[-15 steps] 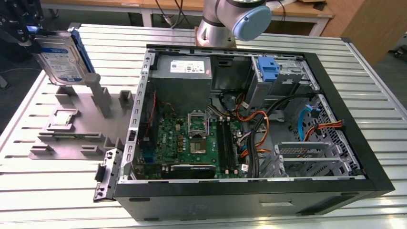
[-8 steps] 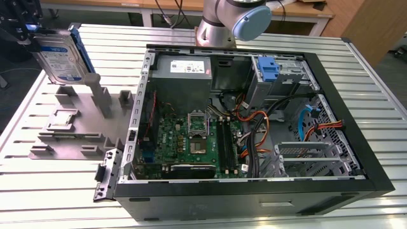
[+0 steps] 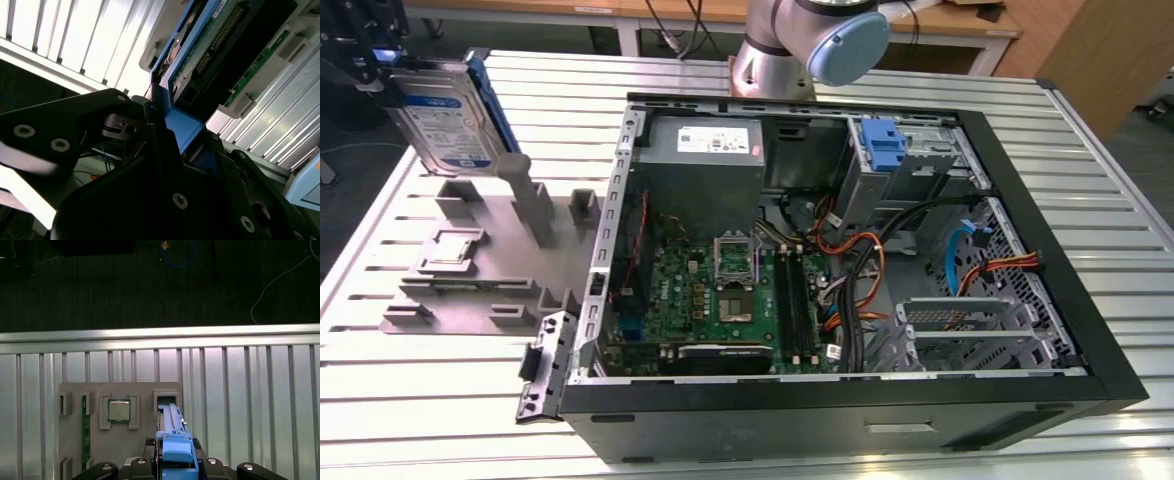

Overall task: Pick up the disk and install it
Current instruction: 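Pick up the disk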

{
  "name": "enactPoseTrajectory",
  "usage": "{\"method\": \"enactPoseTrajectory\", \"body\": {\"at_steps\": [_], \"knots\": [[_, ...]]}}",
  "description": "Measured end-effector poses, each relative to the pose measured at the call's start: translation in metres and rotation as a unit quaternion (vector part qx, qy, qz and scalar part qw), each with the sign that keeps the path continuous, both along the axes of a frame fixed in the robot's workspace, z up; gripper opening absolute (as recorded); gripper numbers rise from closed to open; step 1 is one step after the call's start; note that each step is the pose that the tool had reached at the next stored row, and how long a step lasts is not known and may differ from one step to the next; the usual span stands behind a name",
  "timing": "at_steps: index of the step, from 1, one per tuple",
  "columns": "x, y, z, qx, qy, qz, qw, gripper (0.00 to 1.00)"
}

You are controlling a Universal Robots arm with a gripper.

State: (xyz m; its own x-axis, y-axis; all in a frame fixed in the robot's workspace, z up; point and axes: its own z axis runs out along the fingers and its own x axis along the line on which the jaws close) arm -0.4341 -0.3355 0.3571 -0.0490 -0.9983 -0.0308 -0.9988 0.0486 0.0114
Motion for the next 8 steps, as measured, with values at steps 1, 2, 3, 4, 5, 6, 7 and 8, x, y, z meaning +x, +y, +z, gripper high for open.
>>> {"method": "enactPoseTrajectory", "body": {"at_steps": [1,2,3,4,5,6,7,8], "knots": [[0.0000,0.0000,0.0005,0.0001,0.0001,0.000,1.0000,0.37],[0.0000,0.0000,0.0006,0.0001,-0.0001,0.000,1.0000,0.37],[0.0000,0.0000,0.0008,0.0001,-0.0001,0.000,1.0000,0.37],[0.0000,0.0000,0.0011,0.0001,-0.0001,0.000,1.0000,0.37],[0.0000,0.0000,0.0014,0.0001,0.0000,0.000,1.0000,0.37],[0.0000,0.0000,0.0019,0.0001,0.0001,0.000,1.0000,0.37],[0.0000,0.0000,0.0024,0.0001,0.0001,0.000,1.0000,0.37],[0.0000,0.0000,0.0028,0.0001,0.0000,0.000,1.0000,0.37]]}}
